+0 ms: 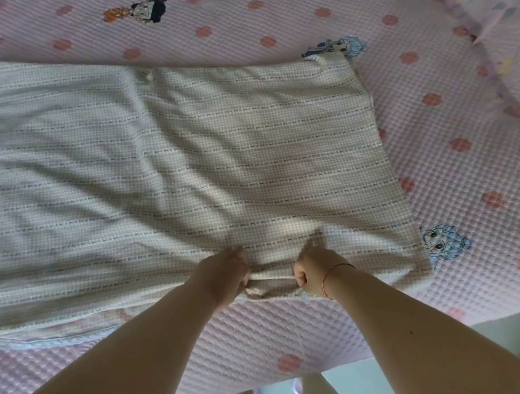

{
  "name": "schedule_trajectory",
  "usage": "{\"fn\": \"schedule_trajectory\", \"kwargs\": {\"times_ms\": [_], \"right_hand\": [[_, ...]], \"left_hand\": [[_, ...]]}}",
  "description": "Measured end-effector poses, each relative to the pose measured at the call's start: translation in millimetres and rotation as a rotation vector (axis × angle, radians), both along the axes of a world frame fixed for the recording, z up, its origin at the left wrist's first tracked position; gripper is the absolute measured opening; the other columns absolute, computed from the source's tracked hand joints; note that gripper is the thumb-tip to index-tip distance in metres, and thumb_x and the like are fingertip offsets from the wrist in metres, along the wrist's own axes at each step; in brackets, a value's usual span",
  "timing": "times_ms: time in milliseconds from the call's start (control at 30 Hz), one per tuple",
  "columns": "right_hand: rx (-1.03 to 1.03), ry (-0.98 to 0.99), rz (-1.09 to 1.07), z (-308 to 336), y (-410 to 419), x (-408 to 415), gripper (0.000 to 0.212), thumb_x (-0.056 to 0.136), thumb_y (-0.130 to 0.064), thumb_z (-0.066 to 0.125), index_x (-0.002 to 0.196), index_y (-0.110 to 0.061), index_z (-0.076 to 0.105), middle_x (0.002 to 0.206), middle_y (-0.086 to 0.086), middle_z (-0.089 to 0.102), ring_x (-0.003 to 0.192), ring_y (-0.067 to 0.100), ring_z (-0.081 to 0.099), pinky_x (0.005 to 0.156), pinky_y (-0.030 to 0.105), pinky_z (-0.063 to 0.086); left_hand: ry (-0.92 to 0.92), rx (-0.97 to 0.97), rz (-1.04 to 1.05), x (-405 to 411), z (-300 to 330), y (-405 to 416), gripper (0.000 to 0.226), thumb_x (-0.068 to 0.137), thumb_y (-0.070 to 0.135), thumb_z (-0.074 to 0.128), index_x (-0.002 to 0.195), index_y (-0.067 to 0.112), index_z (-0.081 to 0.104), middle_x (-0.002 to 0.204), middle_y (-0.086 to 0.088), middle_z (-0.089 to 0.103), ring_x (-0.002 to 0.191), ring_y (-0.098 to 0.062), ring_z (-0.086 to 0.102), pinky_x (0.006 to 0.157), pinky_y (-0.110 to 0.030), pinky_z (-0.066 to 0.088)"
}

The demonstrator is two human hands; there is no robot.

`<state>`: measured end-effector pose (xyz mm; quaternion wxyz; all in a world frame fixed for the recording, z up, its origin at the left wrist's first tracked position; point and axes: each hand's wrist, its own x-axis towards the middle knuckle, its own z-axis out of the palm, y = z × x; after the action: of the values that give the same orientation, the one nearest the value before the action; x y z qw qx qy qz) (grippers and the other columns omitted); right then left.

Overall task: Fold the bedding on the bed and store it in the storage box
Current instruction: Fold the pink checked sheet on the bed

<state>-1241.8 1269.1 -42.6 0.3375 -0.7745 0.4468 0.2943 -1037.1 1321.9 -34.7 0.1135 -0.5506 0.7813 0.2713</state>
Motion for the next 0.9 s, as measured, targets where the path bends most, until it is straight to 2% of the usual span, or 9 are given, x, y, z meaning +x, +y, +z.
{"fn": "schedule_trajectory", "kwargs": {"times_ms": [167,300,367,433,533,700,767,833,900], "right_hand": [[0.172,0.105,0.151,20.7,-1.2,7.8,0.012,0.083,-0.009,0.064,0.085,-0.02,0.068,0.078,-0.008,0.061,0.082,0.014,0.06,0.077,0.024,0.052],[0.288,0.165,0.238,27.9,5.2,17.3,0.006,0.081,-0.02,0.073,0.085,-0.018,0.069,0.077,-0.008,0.061,0.08,0.011,0.057,0.067,0.018,0.046],[0.261,0.18,0.235,27.6,6.3,19.0,0.009,0.081,-0.022,0.072,0.081,-0.019,0.064,0.084,-0.007,0.064,0.088,0.015,0.061,0.073,0.022,0.05],[0.173,0.129,0.144,28.0,5.3,19.0,0.015,0.083,-0.025,0.07,0.092,-0.016,0.063,0.103,-0.001,0.067,0.098,0.019,0.062,0.08,0.027,0.049],[0.055,-0.047,-0.074,24.1,5.9,17.4,0.02,0.084,-0.021,0.067,0.104,-0.019,0.06,0.112,-0.002,0.06,0.1,0.018,0.058,0.082,0.028,0.048],[0.084,-0.108,-0.123,19.0,16.1,43.2,0.014,0.085,-0.02,0.062,0.098,-0.025,0.059,0.106,-0.004,0.058,0.095,0.017,0.058,0.085,0.032,0.052],[0.072,-0.162,-0.115,20.9,21.9,65.0,0.014,0.086,-0.023,0.062,0.1,-0.025,0.06,0.106,-0.004,0.059,0.096,0.017,0.058,0.085,0.032,0.051],[0.053,-0.243,-0.099,23.5,30.4,93.6,0.016,0.085,-0.027,0.064,0.1,-0.024,0.062,0.104,-0.005,0.06,0.095,0.017,0.058,0.084,0.031,0.05],[0.04,-0.313,-0.067,25.3,40.4,124.7,0.013,0.085,-0.024,0.064,0.098,-0.023,0.065,0.101,-0.005,0.064,0.093,0.017,0.06,0.085,0.031,0.051]], "left_hand": [[0.056,0.042,0.0,4.6,9.4,4.4,0.004,0.084,0.024,0.073,0.085,0.021,0.069,0.098,0.013,0.051,0.1,-0.008,0.053,0.08,-0.026,0.05],[-0.02,0.409,-0.106,-3.9,22.2,12.2,0.009,0.084,0.022,0.072,0.09,0.018,0.067,0.103,0.0,0.064,0.099,-0.017,0.059,0.089,-0.03,0.05],[0.046,0.478,0.054,0.1,26.9,10.0,0.007,0.086,0.025,0.069,0.089,0.021,0.064,0.102,0.002,0.063,0.097,-0.017,0.059,0.086,-0.033,0.05],[0.074,0.395,0.251,10.4,32.6,10.1,0.011,0.088,0.031,0.065,0.094,0.022,0.063,0.102,0.004,0.062,0.095,-0.015,0.059,0.082,-0.031,0.049],[-0.098,0.094,0.348,33.1,32.7,23.0,0.019,0.088,0.03,0.052,0.102,0.021,0.059,0.105,0.003,0.061,0.096,-0.018,0.059,0.076,-0.029,0.045],[-0.31,-0.033,0.183,85.8,18.7,68.9,0.05,0.086,0.049,0.057,0.127,0.021,0.047,0.124,0.003,0.051,0.115,-0.018,0.052,0.089,-0.031,0.049],[-0.351,-0.065,0.155,102.2,16.1,77.9,0.058,0.073,0.049,0.076,0.115,0.014,0.058,0.109,-0.002,0.058,0.1,-0.022,0.059,0.077,-0.033,0.054],[-0.386,-0.106,0.12,116.2,14.3,82.4,0.056,0.047,0.041,0.094,0.087,0.012,0.067,0.082,-0.002,0.061,0.073,-0.021,0.063,0.055,-0.032,0.054],[-0.384,-0.155,0.132,126.7,14.4,85.0,0.049,0.041,0.032,0.097,0.077,0.015,0.068,0.072,0.001,0.062,0.066,-0.019,0.063,0.049,-0.03,0.053]]}}
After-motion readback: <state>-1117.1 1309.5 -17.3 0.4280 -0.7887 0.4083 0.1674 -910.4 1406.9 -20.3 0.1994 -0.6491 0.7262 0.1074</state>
